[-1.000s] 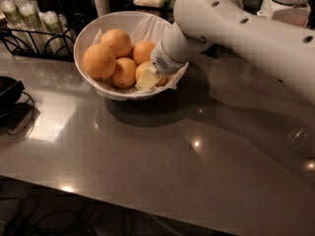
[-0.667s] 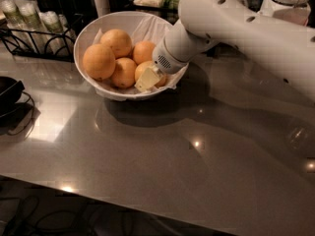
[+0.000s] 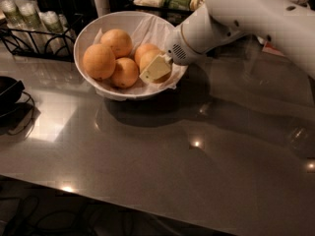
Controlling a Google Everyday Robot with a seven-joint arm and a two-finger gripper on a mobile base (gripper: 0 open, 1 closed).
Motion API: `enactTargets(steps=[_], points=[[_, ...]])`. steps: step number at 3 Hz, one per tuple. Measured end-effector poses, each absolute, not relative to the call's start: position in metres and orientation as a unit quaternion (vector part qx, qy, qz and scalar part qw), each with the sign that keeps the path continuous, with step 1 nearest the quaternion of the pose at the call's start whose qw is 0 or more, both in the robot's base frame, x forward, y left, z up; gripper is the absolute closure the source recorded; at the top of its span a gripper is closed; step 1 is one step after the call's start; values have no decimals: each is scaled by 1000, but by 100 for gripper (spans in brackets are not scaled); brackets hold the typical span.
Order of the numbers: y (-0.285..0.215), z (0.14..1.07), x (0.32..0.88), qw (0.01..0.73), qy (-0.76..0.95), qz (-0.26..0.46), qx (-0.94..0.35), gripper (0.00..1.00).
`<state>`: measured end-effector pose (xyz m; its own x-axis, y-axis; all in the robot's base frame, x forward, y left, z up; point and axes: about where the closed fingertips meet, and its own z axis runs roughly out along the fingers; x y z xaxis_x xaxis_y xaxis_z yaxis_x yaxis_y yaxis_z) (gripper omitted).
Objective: Pick orange from white bowl
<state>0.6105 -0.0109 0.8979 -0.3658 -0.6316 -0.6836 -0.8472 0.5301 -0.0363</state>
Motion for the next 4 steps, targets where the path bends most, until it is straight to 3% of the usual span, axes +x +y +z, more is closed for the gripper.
enactTargets(steps=[4], points=[[-23, 960, 592, 411, 723, 188, -523, 100]])
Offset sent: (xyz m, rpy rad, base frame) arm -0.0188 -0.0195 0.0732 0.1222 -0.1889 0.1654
